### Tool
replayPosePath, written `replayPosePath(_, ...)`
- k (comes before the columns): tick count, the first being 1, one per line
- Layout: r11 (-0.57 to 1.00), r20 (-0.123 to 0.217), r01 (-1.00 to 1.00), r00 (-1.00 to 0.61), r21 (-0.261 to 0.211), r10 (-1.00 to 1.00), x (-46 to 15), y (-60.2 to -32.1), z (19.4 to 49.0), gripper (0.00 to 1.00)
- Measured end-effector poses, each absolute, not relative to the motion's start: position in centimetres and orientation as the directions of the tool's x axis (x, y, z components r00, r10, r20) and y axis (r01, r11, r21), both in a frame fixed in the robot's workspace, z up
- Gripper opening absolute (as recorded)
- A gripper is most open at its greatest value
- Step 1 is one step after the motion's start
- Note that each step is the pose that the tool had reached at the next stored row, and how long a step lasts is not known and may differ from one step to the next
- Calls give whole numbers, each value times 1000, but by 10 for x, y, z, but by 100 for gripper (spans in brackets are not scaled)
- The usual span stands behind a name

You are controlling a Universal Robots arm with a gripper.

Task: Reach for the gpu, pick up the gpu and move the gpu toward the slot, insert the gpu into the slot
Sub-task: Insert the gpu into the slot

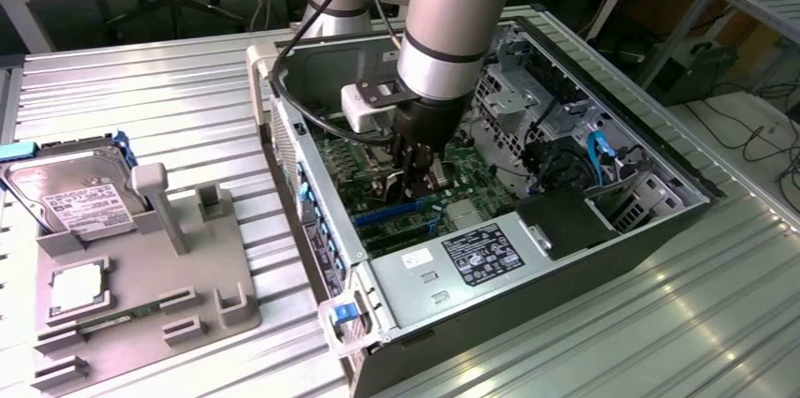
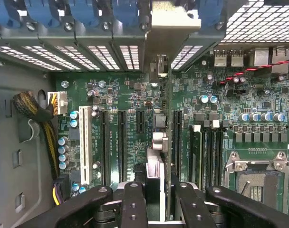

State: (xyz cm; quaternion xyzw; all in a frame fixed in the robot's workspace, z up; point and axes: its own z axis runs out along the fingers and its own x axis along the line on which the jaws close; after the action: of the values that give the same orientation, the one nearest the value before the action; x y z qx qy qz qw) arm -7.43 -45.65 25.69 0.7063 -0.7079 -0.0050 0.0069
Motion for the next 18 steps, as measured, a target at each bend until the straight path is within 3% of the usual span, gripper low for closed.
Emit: replayPosePath(18, 2, -1, -1000, -2, 17, -1000, -78, -456, 249, 28)
